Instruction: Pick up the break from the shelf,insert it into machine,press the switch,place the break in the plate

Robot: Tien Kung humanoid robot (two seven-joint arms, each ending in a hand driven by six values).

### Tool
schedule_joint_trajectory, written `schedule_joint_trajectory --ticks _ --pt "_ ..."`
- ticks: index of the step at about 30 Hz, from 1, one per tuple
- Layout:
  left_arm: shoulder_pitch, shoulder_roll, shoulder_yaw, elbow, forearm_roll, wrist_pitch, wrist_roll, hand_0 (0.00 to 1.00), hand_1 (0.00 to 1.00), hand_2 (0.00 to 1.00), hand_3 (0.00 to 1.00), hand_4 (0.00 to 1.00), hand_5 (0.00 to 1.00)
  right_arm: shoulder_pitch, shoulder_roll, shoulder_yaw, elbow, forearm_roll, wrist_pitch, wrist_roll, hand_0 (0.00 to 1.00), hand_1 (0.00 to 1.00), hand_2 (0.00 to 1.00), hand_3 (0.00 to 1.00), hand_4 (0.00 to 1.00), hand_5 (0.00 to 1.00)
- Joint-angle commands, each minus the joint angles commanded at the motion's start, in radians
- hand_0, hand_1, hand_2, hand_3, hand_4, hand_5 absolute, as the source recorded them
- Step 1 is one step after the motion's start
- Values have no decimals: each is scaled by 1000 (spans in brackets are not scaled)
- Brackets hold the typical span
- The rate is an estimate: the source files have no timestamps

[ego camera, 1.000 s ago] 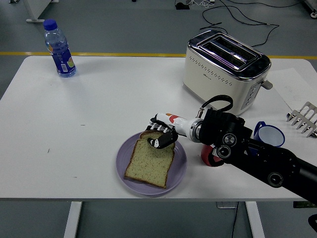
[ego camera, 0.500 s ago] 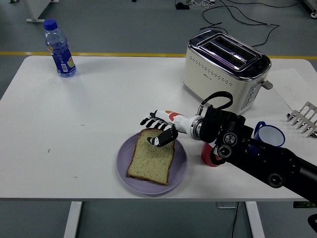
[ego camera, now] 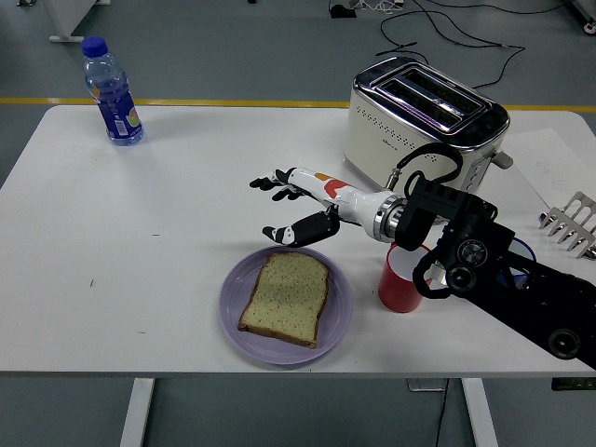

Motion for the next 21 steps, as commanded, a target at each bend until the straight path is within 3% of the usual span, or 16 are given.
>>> schedule_joint_trajectory --ticks 4,5,7,13,16,21 --pt "2 0 -5 0 5 -1 1 652 575 595 604 324 955 -37 -38 100 82 171 -76 168 850 804 864 841 656 185" --pt "3 0 -6 0 6 -1 1 652 576 596 604 324 955 -47 -46 128 98 210 -97 207 811 767 806 785 594 213" --pt "4 0 -9 0 11 -2 1 652 576 596 604 324 955 -64 -57 181 121 294 -130 291 811 767 806 785 594 213" --pt "10 -1 -19 0 26 -4 4 652 575 595 603 323 954 -119 -90 341 132 548 -197 512 795 750 776 748 540 256" --pt "12 -1 -23 0 34 -5 5 652 575 595 603 323 954 -153 -107 422 105 678 -227 579 795 750 776 748 540 256" --pt "15 -2 -28 0 40 -6 5 652 575 596 603 324 955 -201 -129 531 44 858 -262 617 805 748 771 741 540 294"
